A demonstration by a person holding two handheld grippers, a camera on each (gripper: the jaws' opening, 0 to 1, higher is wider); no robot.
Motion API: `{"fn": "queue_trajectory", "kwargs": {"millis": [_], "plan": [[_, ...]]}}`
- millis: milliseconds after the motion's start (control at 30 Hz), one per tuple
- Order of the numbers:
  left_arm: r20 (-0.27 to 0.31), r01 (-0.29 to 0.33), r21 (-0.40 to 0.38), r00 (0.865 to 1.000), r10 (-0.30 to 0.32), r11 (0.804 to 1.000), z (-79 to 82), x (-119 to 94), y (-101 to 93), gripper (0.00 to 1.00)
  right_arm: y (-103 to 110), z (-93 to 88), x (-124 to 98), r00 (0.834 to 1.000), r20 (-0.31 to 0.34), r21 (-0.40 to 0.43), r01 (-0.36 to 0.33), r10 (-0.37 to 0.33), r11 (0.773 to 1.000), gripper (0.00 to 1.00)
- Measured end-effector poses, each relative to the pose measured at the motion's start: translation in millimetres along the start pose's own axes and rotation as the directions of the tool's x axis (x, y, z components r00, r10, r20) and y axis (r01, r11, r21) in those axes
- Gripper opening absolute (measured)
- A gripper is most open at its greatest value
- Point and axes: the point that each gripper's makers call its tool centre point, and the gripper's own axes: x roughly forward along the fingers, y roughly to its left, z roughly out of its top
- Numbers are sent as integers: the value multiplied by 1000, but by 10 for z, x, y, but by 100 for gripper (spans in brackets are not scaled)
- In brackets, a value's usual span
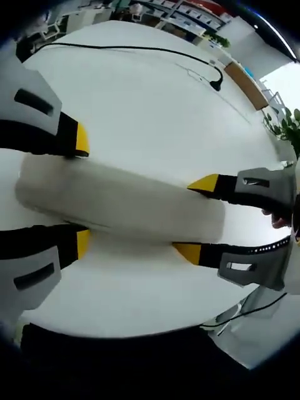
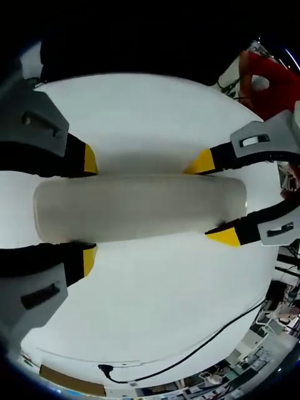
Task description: Arrange the utensils inside the cutlery case until each visible utensil rests in its matching compartment.
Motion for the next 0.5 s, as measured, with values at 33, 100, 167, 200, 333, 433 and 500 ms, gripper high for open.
{"fn": "queue_trajectory", "kwargs": {"millis": [33, 100, 167, 200, 333, 433, 500], "plan": [[-1, 1, 2, 1000, -1, 1000, -3, -6, -32, 44, 50, -9, -1, 1000, -3, 2, 0, 0, 1000, 39], [-3, 2, 1, 1000, -2, 1000, -13, -19, -111, 44, 109, -24, -4, 1000, -2, 3, 2, -2, 1000, 39], [-2, 6, -2, 1000, -6, 1000, -25, -33, -184, 44, 193, -35, -4, 1000, 3, 0, -3, 3, 1000, 39], [4, 7, -6, 1000, -7, 1000, -31, -42, -235, 44, 226, -37, -6, 1000, 5, -1, -4, 4, 1000, 40], [45, 5, -39, 999, -3, 999, -48, -70, -406, 45, 379, -46, -17, 1000, 10, -9, -7, 7, 1000, 40], [71, 22, -82, 997, -16, 996, -52, -78, -538, 45, 470, -48, -10, 1000, -4, -27, -10, 10, 1000, 40], [81, 42, -118, 996, -33, 992, -63, -71, -620, 46, 521, -42, -6, 1000, -24, -43, -14, 13, 999, 40]]}}
